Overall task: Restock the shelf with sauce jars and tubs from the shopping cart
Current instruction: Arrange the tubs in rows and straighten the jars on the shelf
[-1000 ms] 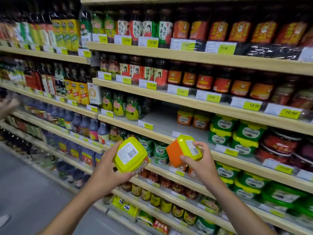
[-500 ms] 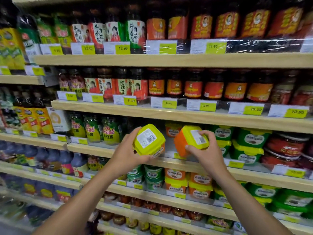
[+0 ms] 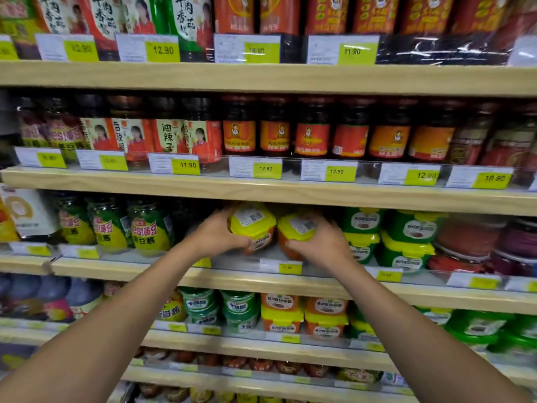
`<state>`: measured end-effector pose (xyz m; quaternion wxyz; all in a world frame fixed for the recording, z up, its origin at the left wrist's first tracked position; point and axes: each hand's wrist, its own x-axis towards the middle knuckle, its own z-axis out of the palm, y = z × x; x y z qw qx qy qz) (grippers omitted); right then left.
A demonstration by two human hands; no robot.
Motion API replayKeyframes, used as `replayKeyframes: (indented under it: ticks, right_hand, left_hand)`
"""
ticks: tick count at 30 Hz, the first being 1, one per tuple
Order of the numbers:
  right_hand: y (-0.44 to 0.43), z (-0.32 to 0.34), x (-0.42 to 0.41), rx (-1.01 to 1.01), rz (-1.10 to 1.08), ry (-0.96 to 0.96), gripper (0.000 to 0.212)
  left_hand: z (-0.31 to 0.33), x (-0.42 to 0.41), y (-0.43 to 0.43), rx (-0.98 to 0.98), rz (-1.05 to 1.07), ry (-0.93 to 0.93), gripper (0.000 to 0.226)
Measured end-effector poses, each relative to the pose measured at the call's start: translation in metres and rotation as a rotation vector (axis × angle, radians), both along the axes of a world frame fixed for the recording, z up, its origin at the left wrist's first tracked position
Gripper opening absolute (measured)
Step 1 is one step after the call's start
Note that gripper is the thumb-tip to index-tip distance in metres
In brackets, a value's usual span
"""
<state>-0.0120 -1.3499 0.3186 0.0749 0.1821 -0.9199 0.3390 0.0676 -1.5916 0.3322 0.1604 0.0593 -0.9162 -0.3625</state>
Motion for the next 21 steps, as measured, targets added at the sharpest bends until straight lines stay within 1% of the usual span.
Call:
replayKeyframes:
  ticks: [2,6,8,9,11,13,14,15,18,20,21]
  right_hand:
    - [-0.003,-0.004,-0.001,0.041,-0.006,0.009,0.077]
    - [-0.009,-0.011,-0.004,0.087,-0.038,0.015,0.091]
    - [-0.011,-0.014,-0.007,0.096,-0.052,0.030,0.092]
    - [-0.010,-0.014,-0.008,0.092,-0.041,0.038,0.087]
    - [-0.006,-0.014,-0.014,0.039,0.016,0.039,0.068]
    - [-0.001,-0.014,-0.019,0.003,0.078,0.008,0.054]
    - [0.000,-0.014,-0.021,0.024,0.093,-0.013,0.051]
    - [0.002,-0.015,-0.020,0.057,0.098,-0.031,0.051]
    - [0.004,-0.016,-0.017,0.060,0.092,-0.043,0.059]
    - [0.003,-0.016,-0.014,0.054,0.080,-0.033,0.069]
    - [0.001,-0.017,-0.014,0.085,0.070,-0.019,0.077]
  left_hand:
    - [-0.005,-0.007,-0.002,-0.004,-0.032,-0.028,0.077]
    - [-0.014,-0.017,-0.014,0.006,-0.105,-0.086,0.080]
    - [-0.016,-0.019,-0.019,0.015,-0.126,-0.109,0.078]
    - [-0.016,-0.020,-0.021,0.020,-0.137,-0.124,0.076]
    - [-0.018,-0.024,-0.027,0.045,-0.152,-0.145,0.078]
    - [-0.019,-0.023,-0.031,0.045,-0.156,-0.160,0.092]
    - [-0.020,-0.023,-0.033,0.050,-0.165,-0.166,0.100]
    - [-0.021,-0.022,-0.034,0.046,-0.171,-0.176,0.103]
    - [-0.027,-0.026,-0.037,-0.055,-0.184,-0.171,0.095]
    - [-0.033,-0.030,-0.036,-0.148,-0.151,-0.116,0.101]
    - [-0.035,-0.030,-0.035,-0.191,-0.136,-0.088,0.102]
